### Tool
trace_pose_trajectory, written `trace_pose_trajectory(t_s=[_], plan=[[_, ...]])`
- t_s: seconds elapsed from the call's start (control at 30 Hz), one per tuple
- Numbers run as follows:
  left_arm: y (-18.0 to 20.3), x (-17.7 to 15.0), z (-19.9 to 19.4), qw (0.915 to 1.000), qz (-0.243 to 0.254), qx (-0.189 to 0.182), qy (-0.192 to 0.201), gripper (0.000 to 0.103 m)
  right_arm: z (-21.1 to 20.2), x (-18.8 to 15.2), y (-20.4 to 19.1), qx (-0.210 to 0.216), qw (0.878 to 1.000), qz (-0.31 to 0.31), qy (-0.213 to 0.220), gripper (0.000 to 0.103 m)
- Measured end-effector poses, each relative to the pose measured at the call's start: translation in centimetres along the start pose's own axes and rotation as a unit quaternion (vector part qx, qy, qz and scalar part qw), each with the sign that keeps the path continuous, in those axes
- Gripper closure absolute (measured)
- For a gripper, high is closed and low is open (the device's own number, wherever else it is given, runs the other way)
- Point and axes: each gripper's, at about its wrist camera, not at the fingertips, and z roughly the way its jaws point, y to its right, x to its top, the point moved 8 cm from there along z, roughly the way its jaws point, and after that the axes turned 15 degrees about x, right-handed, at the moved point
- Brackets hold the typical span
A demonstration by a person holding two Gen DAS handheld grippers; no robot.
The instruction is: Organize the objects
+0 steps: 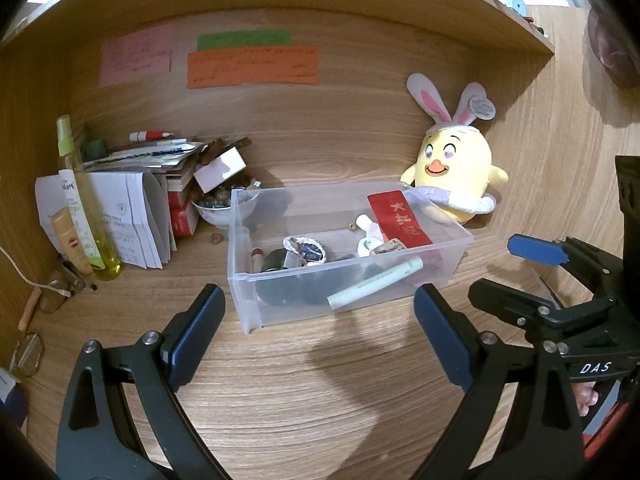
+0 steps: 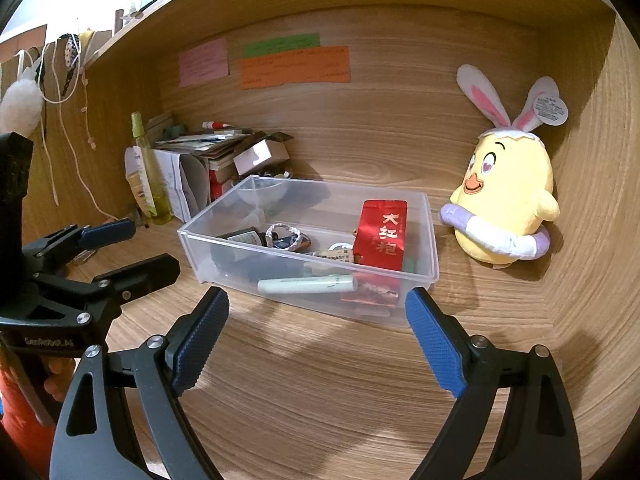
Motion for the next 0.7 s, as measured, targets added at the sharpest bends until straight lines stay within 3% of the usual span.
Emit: trace_pose_trajectory(t_s=[0.7], plan=[[0.2, 0.07, -0.27, 1.0, 0.001, -0.004, -0.001, 0.006, -0.61, 0.22, 0.0, -0.005, 1.0, -0.003, 0.007, 0.009]])
